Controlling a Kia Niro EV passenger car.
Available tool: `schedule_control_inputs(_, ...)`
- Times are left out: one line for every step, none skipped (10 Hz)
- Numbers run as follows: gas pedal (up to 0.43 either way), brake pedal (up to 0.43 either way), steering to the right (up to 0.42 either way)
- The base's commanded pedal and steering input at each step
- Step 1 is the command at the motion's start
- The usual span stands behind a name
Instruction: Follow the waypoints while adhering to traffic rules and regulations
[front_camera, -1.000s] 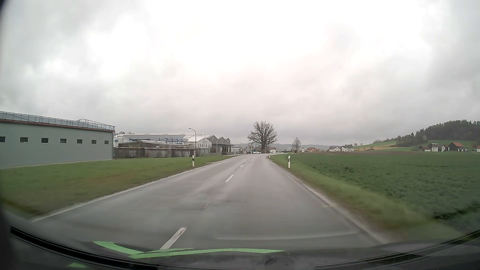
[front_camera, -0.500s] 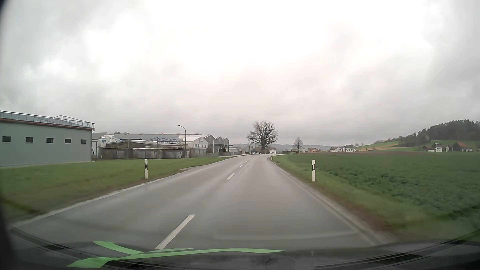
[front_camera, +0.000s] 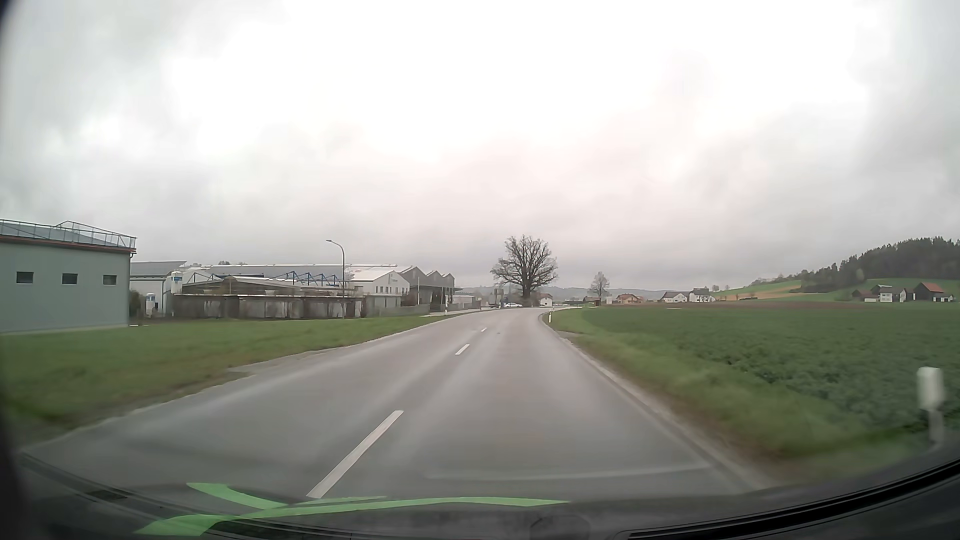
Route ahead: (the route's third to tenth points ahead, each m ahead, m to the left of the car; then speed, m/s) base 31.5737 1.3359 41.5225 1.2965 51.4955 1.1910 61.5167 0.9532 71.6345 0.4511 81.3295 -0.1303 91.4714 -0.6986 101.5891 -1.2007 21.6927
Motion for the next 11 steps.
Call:
schedule_control_inputs(0.028, 0.000, 0.000)
schedule_control_inputs(0.047, 0.000, 0.000)
schedule_control_inputs(0.087, 0.000, 0.001)
schedule_control_inputs(0.110, 0.000, 0.000)
schedule_control_inputs(0.110, 0.000, 0.000)
schedule_control_inputs(0.098, 0.000, 0.001)
schedule_control_inputs(0.047, 0.000, 0.000)
schedule_control_inputs(0.028, 0.000, 0.000)
schedule_control_inputs(0.020, 0.000, 0.000)
schedule_control_inputs(0.020, 0.000, 0.001)
schedule_control_inputs(0.039, 0.000, 0.000)
